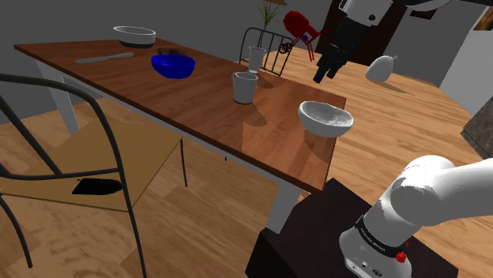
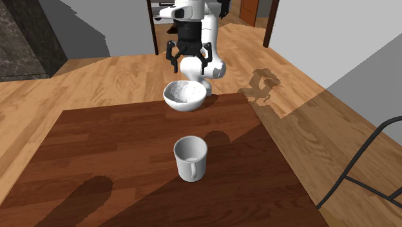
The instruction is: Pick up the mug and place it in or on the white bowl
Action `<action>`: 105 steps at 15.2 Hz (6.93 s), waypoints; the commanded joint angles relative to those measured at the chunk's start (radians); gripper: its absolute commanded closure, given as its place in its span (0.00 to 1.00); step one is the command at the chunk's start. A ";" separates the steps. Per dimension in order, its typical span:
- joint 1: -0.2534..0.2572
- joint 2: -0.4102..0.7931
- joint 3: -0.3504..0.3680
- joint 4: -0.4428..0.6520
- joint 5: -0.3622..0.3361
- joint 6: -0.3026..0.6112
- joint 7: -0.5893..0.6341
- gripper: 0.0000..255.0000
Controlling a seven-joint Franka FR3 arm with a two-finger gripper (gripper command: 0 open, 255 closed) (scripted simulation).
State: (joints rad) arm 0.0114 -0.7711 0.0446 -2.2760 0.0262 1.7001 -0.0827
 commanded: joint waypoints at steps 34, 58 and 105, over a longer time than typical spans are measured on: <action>0.061 0.943 0.149 0.683 -0.129 0.070 0.084 0.00; 0.066 0.960 0.152 0.840 -0.131 -0.071 0.076 1.00; 0.024 0.084 0.034 0.215 -0.042 -0.305 -0.107 1.00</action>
State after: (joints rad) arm 0.0347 -0.6802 0.0788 -2.0444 -0.0161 1.3847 -0.1893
